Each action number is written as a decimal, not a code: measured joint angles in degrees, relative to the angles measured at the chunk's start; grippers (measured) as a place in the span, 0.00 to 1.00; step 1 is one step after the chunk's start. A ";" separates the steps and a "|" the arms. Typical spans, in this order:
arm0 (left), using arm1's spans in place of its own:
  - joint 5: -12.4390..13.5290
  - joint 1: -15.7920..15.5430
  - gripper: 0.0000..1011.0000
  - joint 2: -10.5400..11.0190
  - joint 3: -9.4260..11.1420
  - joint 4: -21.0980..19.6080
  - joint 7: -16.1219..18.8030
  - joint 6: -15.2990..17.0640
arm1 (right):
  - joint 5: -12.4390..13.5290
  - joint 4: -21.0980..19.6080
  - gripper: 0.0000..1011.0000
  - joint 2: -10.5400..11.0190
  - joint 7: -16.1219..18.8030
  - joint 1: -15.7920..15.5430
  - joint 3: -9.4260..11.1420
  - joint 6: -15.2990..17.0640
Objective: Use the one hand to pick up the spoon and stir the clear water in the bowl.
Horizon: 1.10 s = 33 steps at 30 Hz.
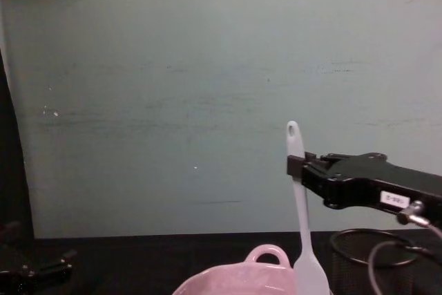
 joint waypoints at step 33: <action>0.00 0.00 1.00 0.00 0.00 0.00 0.00 0.00 | 17.76 -13.30 0.12 9.05 0.87 -2.09 6.99 11.74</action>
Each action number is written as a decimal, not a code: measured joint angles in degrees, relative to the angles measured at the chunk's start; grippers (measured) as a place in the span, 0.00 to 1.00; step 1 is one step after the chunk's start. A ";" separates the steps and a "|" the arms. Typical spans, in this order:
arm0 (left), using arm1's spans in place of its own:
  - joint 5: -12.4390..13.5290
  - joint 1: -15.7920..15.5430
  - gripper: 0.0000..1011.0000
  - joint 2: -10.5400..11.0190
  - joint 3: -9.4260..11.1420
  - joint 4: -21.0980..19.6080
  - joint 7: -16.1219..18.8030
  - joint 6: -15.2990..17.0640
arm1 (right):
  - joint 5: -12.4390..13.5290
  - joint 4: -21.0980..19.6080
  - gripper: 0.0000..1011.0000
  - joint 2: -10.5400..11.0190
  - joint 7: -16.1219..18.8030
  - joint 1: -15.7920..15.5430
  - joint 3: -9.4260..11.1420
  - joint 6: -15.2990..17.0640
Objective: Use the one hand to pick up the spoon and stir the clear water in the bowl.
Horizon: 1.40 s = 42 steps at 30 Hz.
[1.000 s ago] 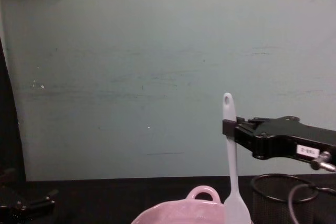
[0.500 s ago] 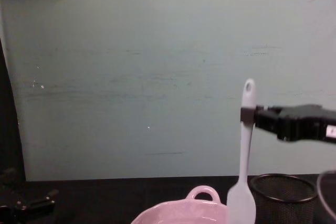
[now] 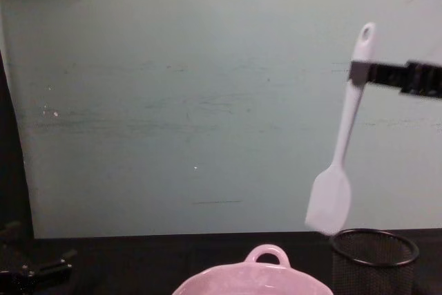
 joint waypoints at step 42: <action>0.00 0.00 1.00 0.00 0.00 0.00 0.00 0.00 | 14.43 17.96 0.12 0.56 -3.19 5.22 -1.20 7.12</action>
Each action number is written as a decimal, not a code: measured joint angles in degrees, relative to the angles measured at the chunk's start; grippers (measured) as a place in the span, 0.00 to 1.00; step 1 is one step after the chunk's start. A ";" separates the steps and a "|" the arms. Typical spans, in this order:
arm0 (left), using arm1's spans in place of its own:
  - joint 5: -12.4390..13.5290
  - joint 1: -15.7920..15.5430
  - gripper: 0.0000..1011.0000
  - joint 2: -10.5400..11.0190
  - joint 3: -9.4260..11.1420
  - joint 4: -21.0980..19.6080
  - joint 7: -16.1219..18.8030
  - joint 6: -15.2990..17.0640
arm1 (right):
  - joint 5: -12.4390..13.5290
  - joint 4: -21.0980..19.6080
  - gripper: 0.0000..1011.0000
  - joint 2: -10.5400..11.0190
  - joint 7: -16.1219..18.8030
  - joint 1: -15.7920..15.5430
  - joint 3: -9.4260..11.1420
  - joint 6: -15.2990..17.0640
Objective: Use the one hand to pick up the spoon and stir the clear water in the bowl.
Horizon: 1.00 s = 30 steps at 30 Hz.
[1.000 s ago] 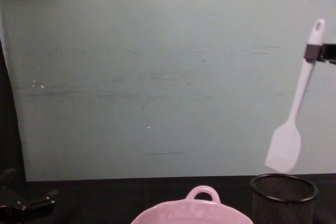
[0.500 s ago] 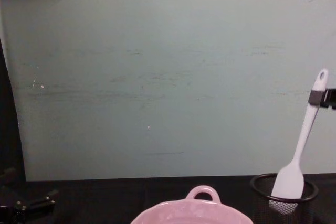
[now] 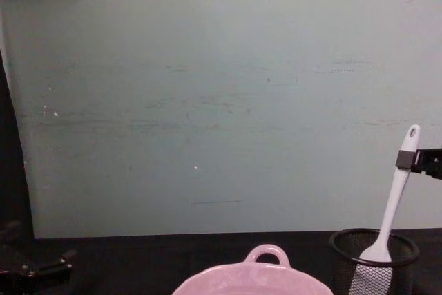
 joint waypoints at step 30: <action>0.00 0.00 1.00 0.00 0.00 0.00 0.00 0.00 | 2.23 4.25 0.12 1.44 -0.90 2.58 -5.14 -1.57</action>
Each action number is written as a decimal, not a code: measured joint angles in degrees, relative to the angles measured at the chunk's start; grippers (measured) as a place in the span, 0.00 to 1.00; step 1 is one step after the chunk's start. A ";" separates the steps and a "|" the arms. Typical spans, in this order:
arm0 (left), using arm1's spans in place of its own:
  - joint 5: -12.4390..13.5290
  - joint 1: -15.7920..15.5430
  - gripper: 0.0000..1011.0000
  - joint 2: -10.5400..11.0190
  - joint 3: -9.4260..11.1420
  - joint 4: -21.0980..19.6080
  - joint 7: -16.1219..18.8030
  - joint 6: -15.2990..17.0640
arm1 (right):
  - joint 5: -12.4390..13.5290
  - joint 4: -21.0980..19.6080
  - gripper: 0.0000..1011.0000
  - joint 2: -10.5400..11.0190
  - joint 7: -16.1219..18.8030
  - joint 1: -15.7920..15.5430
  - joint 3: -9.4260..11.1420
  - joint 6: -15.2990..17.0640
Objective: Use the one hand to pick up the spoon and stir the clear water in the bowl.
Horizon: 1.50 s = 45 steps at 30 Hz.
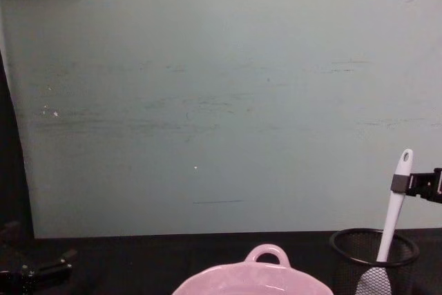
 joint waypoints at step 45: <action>0.00 0.00 1.00 0.00 0.00 0.00 0.00 0.00 | 3.63 0.94 0.34 0.84 -0.13 0.87 -2.11 0.68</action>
